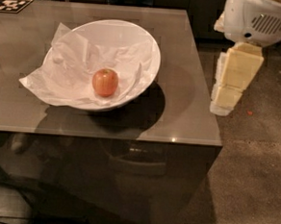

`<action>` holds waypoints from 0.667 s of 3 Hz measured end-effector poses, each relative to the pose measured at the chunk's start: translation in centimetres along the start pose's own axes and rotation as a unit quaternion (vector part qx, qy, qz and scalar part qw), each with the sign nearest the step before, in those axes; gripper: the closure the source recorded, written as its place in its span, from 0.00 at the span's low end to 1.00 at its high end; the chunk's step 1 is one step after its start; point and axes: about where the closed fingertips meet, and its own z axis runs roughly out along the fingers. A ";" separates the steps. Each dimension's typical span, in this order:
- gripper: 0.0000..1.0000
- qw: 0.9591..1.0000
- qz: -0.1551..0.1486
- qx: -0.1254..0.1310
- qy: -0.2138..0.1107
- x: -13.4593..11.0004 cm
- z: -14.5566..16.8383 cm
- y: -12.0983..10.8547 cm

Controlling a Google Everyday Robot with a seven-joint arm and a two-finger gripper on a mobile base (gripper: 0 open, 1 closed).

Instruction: Pick apple from white bowl

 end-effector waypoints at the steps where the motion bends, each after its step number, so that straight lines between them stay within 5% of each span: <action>1: 0.00 0.999 -0.046 0.015 -0.001 -3.4 -1.4 0.6; 2: 0.00 0.998 -0.047 0.026 -0.013 -3.8 -1.4 0.1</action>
Offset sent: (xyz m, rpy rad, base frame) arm -0.0001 0.0244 0.0033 -0.0182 -0.0136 0.0773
